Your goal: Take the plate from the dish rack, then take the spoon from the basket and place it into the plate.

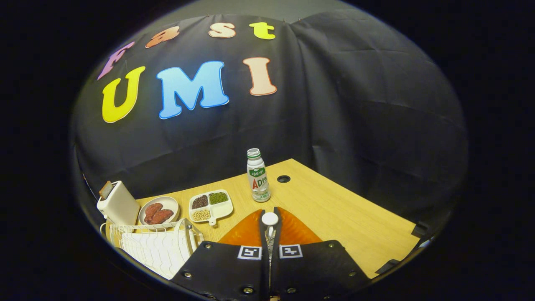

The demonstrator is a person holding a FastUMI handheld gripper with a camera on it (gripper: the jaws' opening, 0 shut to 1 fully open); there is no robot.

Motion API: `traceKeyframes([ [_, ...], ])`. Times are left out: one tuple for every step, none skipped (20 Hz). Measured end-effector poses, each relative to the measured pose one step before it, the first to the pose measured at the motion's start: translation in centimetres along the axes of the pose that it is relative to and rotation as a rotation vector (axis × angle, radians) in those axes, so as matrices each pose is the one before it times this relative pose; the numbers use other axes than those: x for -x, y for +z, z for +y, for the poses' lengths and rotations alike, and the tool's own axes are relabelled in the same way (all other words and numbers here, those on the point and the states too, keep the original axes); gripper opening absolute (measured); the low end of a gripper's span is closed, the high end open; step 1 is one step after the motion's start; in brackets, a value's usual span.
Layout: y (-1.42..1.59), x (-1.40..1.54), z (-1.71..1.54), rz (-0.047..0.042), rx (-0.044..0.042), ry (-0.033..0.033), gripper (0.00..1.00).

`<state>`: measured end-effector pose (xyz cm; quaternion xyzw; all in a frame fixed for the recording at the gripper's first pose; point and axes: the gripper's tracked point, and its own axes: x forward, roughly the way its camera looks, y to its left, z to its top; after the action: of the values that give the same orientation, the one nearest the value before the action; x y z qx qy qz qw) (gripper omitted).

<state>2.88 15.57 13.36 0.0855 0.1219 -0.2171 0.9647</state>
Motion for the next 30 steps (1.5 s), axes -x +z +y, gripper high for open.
traceKeyframes([
  [0.709,0.884,-0.032,-0.01253,0.01813,0.00057,0.01],
  [0.811,1.023,0.127,-0.01556,0.01770,0.00551,0.01],
  [0.646,0.831,0.101,-0.01513,0.02024,0.00357,0.01],
  [0.700,0.936,0.200,-0.01478,0.02131,0.00508,0.01],
  [0.747,0.899,0.487,-0.01502,0.01714,0.01289,0.01],
  [0.641,0.970,0.614,-0.01134,0.01788,0.01537,0.01],
  [0.498,0.989,0.670,-0.01235,0.01964,0.01713,0.01],
  [0.487,1.021,0.885,-0.00935,0.01827,0.02169,0.01],
  [0.373,0.866,1.094,-0.00944,0.01662,0.02704,0.01],
  [0.309,1.024,1.178,-0.00896,0.02027,0.02865,0.01],
  [0.288,0.982,1.207,-0.00909,0.02063,0.03276,0.01],
  [0.218,0.960,1.438,-0.00495,0.02046,0.03625,0.01],
  [0.171,0.775,1.706,-0.00524,0.01578,0.03929,0.01],
  [0.031,0.868,1.944,-0.00253,0.01173,0.04254,0.01],
  [-0.188,0.865,1.958,-0.00039,0.00743,0.04351,0.01],
  [-0.204,0.865,1.950,0.00162,0.00601,0.04297,0.01],
  [-0.374,0.655,1.823,0.00324,0.00634,0.04193,0.01],
  [-0.324,0.608,1.882,0.00445,0.00722,0.03928,0.01],
  [-0.362,0.801,1.972,0.00614,0.00852,0.03922,0.01],
  [-0.400,0.586,1.908,0.00713,0.00684,0.03729,0.01],
  [-0.623,0.464,1.961,0.01065,0.00458,0.03711,0.01],
  [-0.547,0.425,1.856,0.01054,0.00433,0.03377,0.01],
  [-0.614,0.228,1.413,0.01115,0.00702,0.02682,0.01],
  [-0.595,0.122,1.320,0.01318,0.00645,0.02140,0.01],
  [-0.755,-0.029,1.305,0.01109,0.00350,0.02205,0.01],
  [-0.681,-0.116,1.066,0.01545,0.00345,0.01485,0.01],
  [-0.835,-0.164,0.702,0.01569,0.00461,0.01063,0.01],
  [-0.713,-0.161,0.567,0.01136,0.00329,0.00867,0.01],
  [-0.904,-0.250,0.722,0.01538,0.00366,0.01187,0.01],
  [-0.851,-0.333,0.572,0.01687,0.00819,0.01015,0.01],
])
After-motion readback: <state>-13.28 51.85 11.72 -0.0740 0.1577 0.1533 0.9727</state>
